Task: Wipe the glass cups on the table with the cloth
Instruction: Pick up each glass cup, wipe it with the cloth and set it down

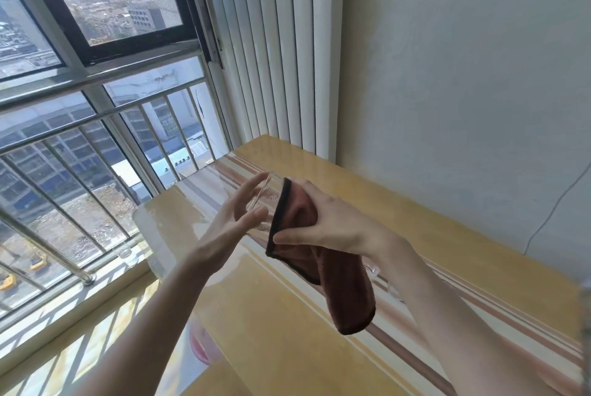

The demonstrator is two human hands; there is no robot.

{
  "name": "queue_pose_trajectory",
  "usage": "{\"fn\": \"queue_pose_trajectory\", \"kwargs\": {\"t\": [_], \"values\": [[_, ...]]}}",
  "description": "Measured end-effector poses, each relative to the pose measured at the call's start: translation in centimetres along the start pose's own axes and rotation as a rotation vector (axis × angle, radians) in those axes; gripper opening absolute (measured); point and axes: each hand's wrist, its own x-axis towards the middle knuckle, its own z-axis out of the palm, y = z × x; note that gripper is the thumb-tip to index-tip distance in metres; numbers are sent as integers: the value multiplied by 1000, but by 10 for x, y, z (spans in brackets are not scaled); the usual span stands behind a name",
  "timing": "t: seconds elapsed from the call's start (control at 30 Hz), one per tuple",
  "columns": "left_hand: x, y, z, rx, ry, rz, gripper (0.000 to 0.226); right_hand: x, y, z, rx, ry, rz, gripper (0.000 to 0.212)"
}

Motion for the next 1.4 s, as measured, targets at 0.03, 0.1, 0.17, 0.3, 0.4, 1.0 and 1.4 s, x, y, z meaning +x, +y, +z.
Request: {"fn": "queue_pose_trajectory", "kwargs": {"t": [0.03,0.1,0.17,0.3,0.4,1.0,1.4], "values": [[0,0,-1,-3,-5,2,92,1,4,-3,86,-54,27,85],[-1,0,-1,-13,-19,5,89,2,12,-6,200,-148,65,86],[-2,0,1,-23,-32,-1,82,0,18,-4,235,-181,74,91],[-1,-3,6,-39,-31,-39,84,-13,26,15,270,-33,75,88],[-1,-2,19,-38,61,-43,97,-27,24,34,212,228,48,95],[5,22,33,-61,72,-68,88,-34,5,24,-149,355,-26,104],[14,6,5,-292,224,16,113,-21,21,19,80,176,26,98]]}}
